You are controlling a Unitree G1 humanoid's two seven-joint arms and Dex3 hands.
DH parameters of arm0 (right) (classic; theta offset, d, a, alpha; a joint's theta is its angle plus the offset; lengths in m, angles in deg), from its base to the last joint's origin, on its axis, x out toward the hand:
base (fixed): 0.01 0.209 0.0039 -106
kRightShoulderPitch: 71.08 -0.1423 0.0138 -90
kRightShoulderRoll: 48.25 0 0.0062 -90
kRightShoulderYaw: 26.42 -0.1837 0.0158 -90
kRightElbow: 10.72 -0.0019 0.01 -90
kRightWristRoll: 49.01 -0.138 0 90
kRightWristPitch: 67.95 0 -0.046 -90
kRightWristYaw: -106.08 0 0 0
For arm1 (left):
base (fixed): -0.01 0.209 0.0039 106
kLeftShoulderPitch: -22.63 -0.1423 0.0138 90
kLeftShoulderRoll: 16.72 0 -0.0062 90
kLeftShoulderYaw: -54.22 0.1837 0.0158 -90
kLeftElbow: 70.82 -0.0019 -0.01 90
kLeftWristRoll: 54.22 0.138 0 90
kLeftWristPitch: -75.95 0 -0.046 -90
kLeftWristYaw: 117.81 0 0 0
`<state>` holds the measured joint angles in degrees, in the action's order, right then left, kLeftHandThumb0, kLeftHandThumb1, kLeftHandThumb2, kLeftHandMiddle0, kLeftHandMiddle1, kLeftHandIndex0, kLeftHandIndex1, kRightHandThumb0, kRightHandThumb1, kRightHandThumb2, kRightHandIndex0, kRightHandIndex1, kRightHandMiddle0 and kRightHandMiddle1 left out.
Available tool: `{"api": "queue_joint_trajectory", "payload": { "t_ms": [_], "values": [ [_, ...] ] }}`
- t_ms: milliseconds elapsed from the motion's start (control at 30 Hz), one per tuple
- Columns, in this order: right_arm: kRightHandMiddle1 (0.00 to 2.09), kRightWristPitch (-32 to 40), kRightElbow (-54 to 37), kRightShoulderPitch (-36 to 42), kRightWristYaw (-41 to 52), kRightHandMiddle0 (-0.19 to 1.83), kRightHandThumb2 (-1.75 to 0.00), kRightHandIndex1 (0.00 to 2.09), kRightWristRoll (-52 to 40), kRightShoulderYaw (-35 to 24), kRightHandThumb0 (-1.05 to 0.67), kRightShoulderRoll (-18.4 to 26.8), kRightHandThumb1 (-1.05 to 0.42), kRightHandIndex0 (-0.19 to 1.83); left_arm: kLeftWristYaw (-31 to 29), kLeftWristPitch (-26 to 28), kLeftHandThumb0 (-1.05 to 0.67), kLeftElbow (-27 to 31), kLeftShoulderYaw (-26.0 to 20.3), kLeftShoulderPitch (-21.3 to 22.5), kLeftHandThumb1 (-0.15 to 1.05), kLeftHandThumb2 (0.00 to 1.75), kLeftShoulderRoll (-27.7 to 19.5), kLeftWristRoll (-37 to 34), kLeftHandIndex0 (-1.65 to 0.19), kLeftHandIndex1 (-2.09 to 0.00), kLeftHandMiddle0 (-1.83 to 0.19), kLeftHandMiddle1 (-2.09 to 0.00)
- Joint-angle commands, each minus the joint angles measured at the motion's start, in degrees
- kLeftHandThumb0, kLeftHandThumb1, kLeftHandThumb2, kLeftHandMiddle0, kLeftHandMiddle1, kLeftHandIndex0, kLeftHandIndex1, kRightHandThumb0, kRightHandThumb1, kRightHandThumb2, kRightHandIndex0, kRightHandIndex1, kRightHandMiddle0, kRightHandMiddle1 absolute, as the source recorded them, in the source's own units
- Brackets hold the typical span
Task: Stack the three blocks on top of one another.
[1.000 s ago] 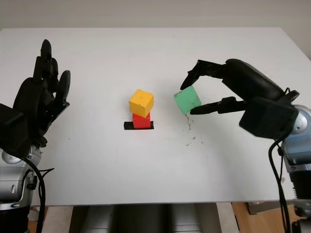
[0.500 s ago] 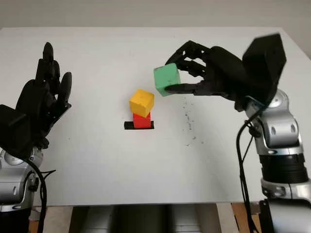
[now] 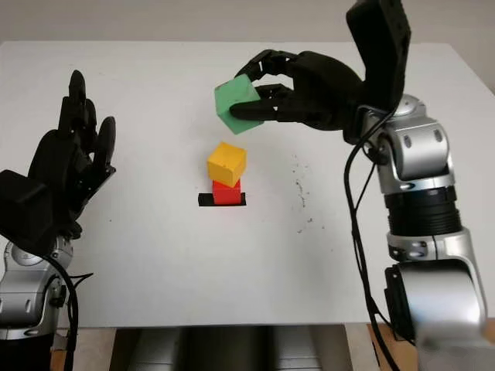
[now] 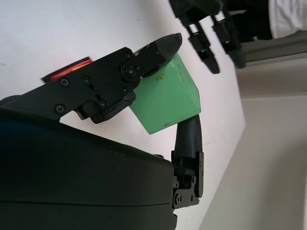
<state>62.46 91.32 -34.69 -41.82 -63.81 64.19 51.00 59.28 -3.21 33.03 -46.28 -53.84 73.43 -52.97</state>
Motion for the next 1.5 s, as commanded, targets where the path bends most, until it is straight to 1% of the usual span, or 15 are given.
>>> {"api": "queue_joint_trajectory", "payload": {
  "t_ms": [0, 167, 267, 400, 500, 700, 833, 967, 1100, 1200, 1467],
  "values": [
    [1.93, -1.94, 0.09, 0.96, -0.78, 0.10, -0.06, 0.87, -0.34, -1.29, -0.44, -1.31, -1.04, -0.18, 0.32, -0.69, -0.67, 0.63, 0.38, -0.62, 1.05, 0.59, 0.23, 0.44, 0.19, 0.00, 0.19, 0.00],
    [1.94, -4.12, 0.81, 2.73, -3.53, 0.09, -0.06, 0.82, 0.45, -1.40, -0.45, -4.40, -1.04, -0.15, 0.35, -0.88, -0.68, 0.71, 0.20, -0.77, 1.05, 0.58, 0.51, 0.55, 0.19, 0.00, 0.19, 0.00],
    [1.93, -4.13, 1.27, 2.99, -3.98, 0.10, -0.05, 0.81, 0.64, -1.32, -0.44, -5.18, -1.03, -0.12, 0.49, -0.94, -0.68, 0.87, 0.09, -0.94, 1.05, 0.58, 0.47, 0.72, 0.19, 0.00, 0.19, 0.00],
    [1.91, -3.98, 1.15, 3.53, -3.76, 0.10, -0.05, 0.79, 0.50, -1.36, -0.43, -5.58, -1.03, -0.10, 0.43, -0.87, -0.67, 1.04, 0.17, -1.09, 1.05, 0.59, 0.36, 0.82, 0.19, 0.00, 0.19, 0.00],
    [1.90, -5.30, 1.18, 4.41, -3.21, 0.11, -0.05, 0.78, 0.76, -1.02, -0.43, -5.66, -1.04, -0.09, 0.26, -0.95, -0.66, 0.92, 0.24, -1.04, 1.05, 0.59, 0.35, 0.70, 0.19, 0.00, 0.19, 0.00],
    [1.93, -5.80, 2.53, 5.35, -2.23, 0.10, -0.05, 0.75, 1.53, -0.09, -0.42, -5.48, -1.03, -0.11, 0.62, -0.77, -0.67, 0.78, 0.14, -0.74, 1.05, 0.59, 0.35, 0.96, 0.19, 0.00, 0.19, 0.00],
    [1.87, -6.02, 3.70, 5.80, -0.92, 0.18, -0.05, 0.64, 1.82, 0.42, -0.46, -5.25, -1.00, -0.03, 0.19, -1.41, -0.69, 0.63, 0.34, -0.88, 1.05, 0.59, 0.03, 1.21, 0.19, 0.00, 0.19, 0.00],
    [1.83, -6.43, 4.74, 6.03, 0.82, 0.22, -0.05, 0.60, 2.01, 0.94, -0.49, -5.07, -0.99, 0.01, 0.34, -1.53, -0.69, 0.51, 0.37, -0.85, 1.05, 0.59, 0.19, 1.50, 0.19, 0.00, 0.19, 0.00],
    [1.80, -8.06, 6.79, 6.31, 1.59, 0.23, -0.05, 0.59, 2.60, 1.10, -0.49, -5.64, -0.98, 0.04, 0.49, -1.68, -0.69, 0.24, 0.29, -0.61, 1.05, 0.59, 0.34, 1.62, 0.19, 0.00, 0.19, 0.00],
    [1.78, -7.66, 7.32, 6.14, 1.80, 0.23, -0.05, 0.58, 2.78, 1.28, -0.49, -5.96, -0.98, 0.04, 0.72, -0.97, -0.69, 0.57, 0.37, -0.56, 1.05, 0.58, 0.39, 1.91, 0.19, 0.00, 0.19, -0.01],
    [1.80, -8.11, 7.50, 6.33, 2.30, 0.23, -0.06, 0.55, 3.45, 2.04, -0.48, -6.27, -0.99, 0.05, 0.49, -1.58, -0.70, 0.31, 0.32, -0.43, 1.05, 0.58, 0.21, 1.72, 0.19, 0.00, 0.19, 0.00]
  ]
}}
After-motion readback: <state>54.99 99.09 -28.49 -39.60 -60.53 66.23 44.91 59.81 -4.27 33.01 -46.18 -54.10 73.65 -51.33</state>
